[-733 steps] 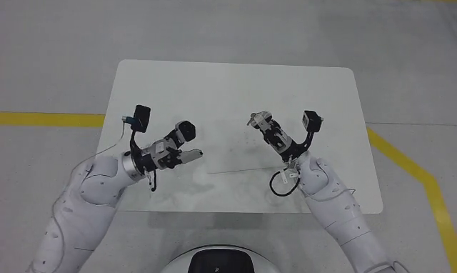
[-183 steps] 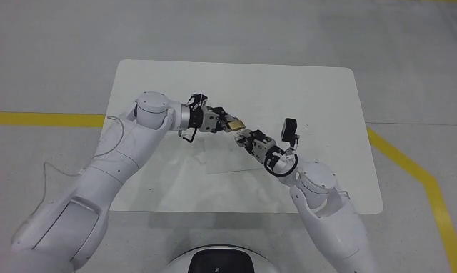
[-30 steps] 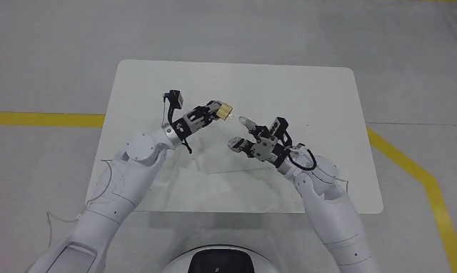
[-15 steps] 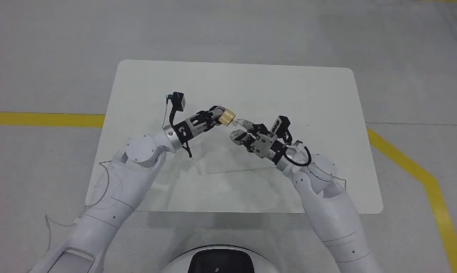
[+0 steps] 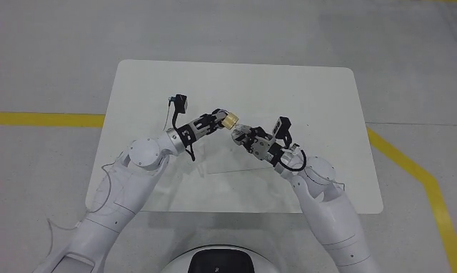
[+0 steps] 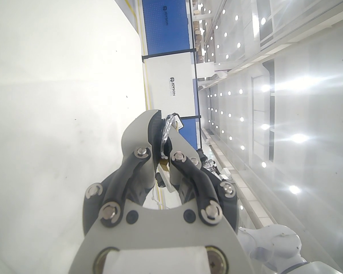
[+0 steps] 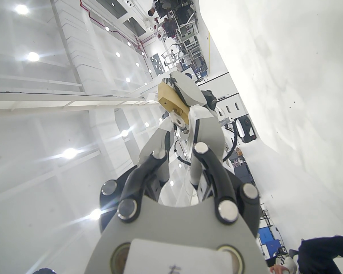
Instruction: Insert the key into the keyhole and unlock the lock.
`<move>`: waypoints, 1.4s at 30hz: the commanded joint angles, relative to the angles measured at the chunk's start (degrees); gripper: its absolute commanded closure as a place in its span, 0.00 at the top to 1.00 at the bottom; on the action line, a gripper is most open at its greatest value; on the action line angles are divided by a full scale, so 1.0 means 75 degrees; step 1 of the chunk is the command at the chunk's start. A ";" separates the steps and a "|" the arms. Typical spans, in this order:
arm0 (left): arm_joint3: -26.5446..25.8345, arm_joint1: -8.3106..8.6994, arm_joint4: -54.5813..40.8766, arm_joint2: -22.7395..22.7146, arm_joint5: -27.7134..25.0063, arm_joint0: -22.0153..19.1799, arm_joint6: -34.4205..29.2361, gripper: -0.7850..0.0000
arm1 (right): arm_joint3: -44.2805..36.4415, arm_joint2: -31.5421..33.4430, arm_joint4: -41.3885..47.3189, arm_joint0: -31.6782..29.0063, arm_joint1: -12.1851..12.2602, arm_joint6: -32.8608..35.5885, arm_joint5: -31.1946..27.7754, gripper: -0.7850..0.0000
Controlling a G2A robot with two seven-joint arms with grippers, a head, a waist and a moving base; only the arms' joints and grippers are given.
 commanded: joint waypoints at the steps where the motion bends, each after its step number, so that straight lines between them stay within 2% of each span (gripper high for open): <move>1: -0.0005 0.0000 -0.0010 -0.0010 0.0015 0.0002 -0.0017 0.00 | -0.0002 -0.0010 -0.0009 0.0005 0.0001 0.0011 0.0026 0.00; 11: -0.0003 -0.0001 -0.0031 -0.0059 -0.0090 0.0029 -0.0091 0.00 | 0.0238 0.0078 0.0863 0.0126 -0.0017 0.0460 0.0415 0.00; 21: 0.0006 0.0007 -0.0001 -0.0100 -0.0303 0.0051 -0.0237 0.00 | 0.0912 0.0311 0.2656 0.0468 -0.0039 0.0951 0.1766 0.00; 42: 0.0036 0.0005 0.0339 -0.0051 -0.0712 0.0057 -0.0261 0.00 | 0.1657 0.0532 0.4452 0.0789 0.0013 0.1575 0.3370 0.00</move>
